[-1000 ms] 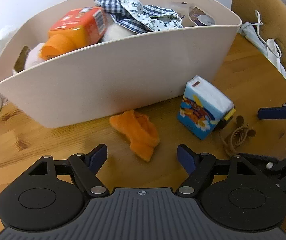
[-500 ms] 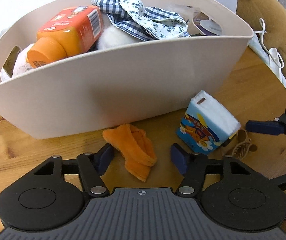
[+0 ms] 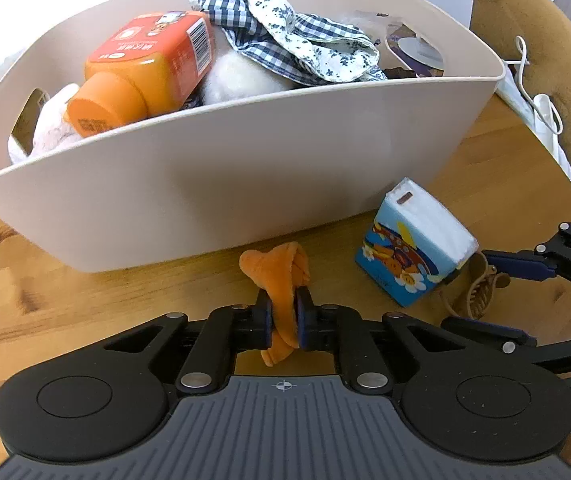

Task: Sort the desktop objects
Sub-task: 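Carry the orange sock and hair claw into the basket and open both grippers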

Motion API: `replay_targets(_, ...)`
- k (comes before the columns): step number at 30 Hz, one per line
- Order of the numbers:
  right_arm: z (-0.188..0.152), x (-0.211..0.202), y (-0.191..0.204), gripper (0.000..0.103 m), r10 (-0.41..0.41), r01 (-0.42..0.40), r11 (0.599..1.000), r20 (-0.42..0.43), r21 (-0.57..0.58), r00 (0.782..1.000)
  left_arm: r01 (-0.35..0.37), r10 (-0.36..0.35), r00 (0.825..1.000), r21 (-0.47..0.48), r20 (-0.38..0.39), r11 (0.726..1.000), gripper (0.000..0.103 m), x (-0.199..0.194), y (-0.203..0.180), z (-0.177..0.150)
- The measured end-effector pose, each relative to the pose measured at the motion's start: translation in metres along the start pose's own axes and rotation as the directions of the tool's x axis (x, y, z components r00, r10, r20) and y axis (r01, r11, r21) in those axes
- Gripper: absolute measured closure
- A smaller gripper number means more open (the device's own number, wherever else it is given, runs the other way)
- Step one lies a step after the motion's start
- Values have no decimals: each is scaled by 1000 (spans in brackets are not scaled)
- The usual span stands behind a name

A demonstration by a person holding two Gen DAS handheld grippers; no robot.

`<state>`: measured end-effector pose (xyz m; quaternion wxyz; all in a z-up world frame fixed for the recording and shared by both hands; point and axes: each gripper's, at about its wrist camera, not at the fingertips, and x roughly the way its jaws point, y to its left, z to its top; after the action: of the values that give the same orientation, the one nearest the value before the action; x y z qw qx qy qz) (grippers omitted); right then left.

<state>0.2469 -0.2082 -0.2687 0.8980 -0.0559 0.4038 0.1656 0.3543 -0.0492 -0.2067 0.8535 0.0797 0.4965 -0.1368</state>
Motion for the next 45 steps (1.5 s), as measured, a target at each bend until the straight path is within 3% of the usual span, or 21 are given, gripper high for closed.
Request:
replay_targets(12,0,-26,-1,56,12,-12,1000,27,-4,1000,-13,13,999,-23,33,1000,93,-35,1,-5)
replay_targets(18,-3,-45,-4,56,12,-11,1000,56,-14,998,-28,29,998,-37,53,999,93,-63,4,-31)
replay_targets(26,-2,-69,-9,56,3,1,999,99,-37,995,-47,51,995,-47,81,998,93,-76,-4,-39)
replay_targets(45,39,-121,-49,56,-48,74,992,241,-102,969,-103,113,971,-58,211,993,93,-134,-2,-14)
